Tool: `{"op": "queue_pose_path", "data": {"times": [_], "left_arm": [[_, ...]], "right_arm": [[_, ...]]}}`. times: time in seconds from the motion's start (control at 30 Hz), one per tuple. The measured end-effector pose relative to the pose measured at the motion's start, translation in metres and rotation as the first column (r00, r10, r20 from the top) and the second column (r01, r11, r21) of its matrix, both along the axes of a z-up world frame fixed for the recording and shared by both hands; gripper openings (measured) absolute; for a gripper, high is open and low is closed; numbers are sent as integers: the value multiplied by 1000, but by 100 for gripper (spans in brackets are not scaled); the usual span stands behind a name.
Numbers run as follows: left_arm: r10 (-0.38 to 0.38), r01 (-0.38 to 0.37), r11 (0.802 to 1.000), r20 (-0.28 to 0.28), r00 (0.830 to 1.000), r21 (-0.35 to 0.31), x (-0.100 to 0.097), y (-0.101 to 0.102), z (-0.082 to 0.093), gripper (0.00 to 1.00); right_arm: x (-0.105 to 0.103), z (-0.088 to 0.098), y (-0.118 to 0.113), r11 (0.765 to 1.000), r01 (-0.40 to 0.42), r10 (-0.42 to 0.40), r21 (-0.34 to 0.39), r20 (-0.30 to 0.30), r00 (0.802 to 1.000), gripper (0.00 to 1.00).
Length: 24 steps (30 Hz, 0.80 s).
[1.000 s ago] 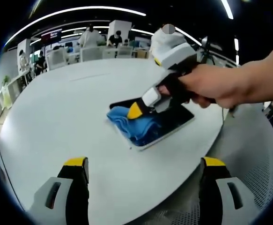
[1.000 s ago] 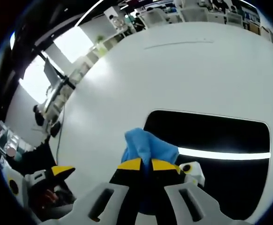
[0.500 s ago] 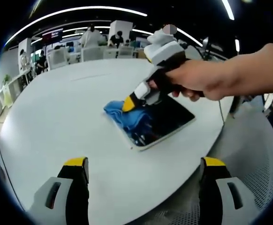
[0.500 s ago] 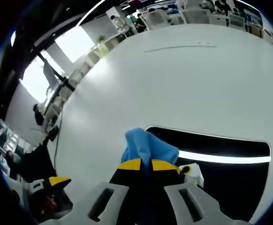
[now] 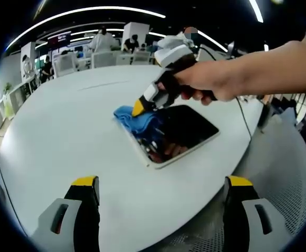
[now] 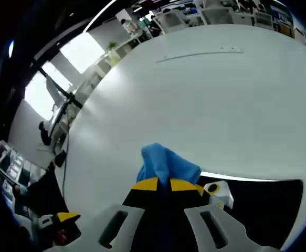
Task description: Wipe the mirror surface with the cleaning cloth until all visible marks leave the cleaned area.
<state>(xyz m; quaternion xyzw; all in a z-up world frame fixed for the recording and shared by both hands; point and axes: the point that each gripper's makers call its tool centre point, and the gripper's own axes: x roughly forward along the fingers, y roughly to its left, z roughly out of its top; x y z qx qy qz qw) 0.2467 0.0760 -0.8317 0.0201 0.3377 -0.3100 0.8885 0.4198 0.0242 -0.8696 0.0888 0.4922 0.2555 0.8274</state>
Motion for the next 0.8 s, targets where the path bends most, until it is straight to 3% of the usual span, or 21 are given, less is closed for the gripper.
{"op": "queue_pose_path", "data": {"times": [0.3, 0.8], "left_arm": [[4, -4, 1000, -3, 1000, 2, 0, 0, 0, 99], [7, -7, 1000, -3, 1000, 5, 0, 1, -1, 99]], "right_arm": [[-2, 1, -1, 1000, -19, 19, -3, 7, 1000, 1], [2, 0, -29, 999, -3, 4, -46, 15, 1000, 1]]}}
